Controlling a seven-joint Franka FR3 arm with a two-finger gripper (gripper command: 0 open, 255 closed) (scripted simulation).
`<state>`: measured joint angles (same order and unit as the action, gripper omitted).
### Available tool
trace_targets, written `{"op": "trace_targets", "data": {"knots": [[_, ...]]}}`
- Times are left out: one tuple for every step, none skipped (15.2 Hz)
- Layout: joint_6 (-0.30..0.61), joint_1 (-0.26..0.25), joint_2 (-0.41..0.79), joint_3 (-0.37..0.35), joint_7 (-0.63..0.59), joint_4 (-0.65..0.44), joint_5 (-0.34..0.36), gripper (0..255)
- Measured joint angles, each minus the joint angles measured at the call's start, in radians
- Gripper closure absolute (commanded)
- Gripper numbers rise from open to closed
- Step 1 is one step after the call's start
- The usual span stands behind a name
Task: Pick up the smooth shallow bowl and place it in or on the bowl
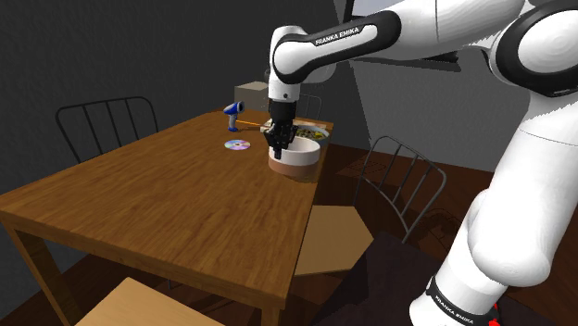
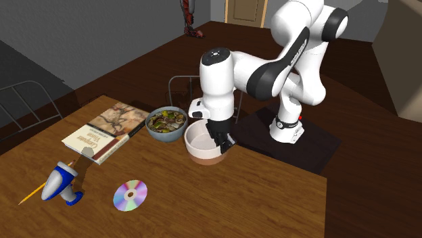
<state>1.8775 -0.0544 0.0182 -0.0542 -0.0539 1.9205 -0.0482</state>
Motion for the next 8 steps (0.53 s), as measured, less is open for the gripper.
{"op": "trace_targets", "data": {"knots": [[-0.015, 0.0, -0.006, 0.0, 0.0, -0.009, 0.0, 255], [-0.03, 0.001, -0.008, 0.0, 0.0, -0.022, 0.0, 255], [-0.042, 0.0, -0.009, 0.0, -0.001, -0.033, 0.0, 255], [-0.053, 0.0, -0.008, 0.0, -0.001, -0.046, 0.0, 255], [-0.068, 0.0, -0.011, 0.0, -0.002, -0.056, 0.0, 255], [-0.079, 0.0, -0.012, 0.0, -0.004, -0.067, 0.0, 255], [-0.094, 0.0, -0.014, 0.0, -0.004, -0.08, 0.0, 255], [-0.107, 0.0, -0.015, 0.0, -0.004, -0.093, 0.001, 255]]}}
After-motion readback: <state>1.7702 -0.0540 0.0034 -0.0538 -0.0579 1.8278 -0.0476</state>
